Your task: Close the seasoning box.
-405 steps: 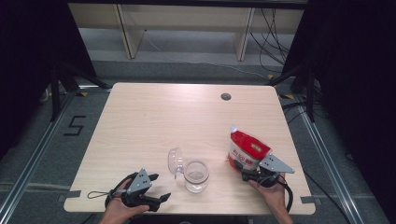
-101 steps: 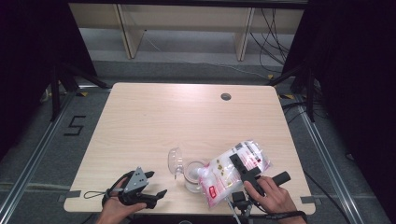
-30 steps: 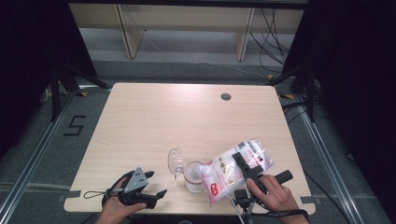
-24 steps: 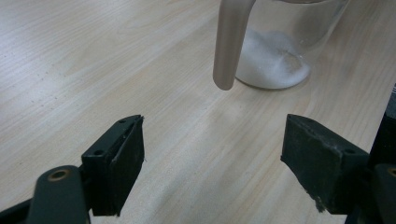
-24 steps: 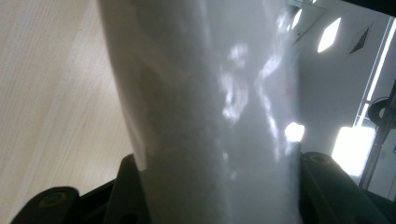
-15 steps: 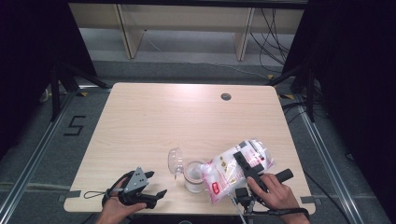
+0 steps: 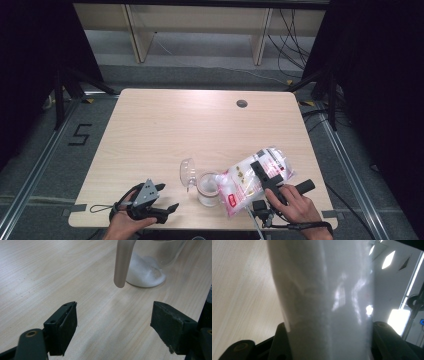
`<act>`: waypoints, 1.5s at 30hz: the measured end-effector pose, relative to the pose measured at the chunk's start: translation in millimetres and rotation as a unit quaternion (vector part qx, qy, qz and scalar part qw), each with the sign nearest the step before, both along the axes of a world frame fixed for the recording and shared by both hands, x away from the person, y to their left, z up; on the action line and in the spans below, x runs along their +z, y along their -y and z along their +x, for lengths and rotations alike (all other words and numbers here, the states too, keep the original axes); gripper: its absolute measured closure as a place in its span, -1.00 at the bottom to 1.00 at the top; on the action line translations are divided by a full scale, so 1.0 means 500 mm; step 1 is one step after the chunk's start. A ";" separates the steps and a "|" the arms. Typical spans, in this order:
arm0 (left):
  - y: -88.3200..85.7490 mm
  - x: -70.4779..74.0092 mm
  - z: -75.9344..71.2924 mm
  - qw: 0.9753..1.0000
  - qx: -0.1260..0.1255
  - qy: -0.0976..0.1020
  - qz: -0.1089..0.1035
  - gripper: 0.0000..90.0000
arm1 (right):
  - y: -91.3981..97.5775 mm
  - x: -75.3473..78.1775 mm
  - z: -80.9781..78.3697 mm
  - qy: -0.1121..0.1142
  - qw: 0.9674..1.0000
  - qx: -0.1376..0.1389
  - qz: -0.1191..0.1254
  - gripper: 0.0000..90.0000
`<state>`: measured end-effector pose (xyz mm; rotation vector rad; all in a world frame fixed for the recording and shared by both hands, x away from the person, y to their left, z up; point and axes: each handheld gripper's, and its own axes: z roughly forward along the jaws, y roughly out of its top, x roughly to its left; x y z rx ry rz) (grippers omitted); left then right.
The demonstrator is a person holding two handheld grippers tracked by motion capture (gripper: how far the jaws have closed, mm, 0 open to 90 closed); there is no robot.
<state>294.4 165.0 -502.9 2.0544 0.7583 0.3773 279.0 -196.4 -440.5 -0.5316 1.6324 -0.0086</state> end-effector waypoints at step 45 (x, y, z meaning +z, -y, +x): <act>0.000 0.000 0.000 1.000 0.000 0.000 -0.001 -0.54 | -0.008 -0.004 -0.008 0.003 1.000 0.015 -0.008 0.39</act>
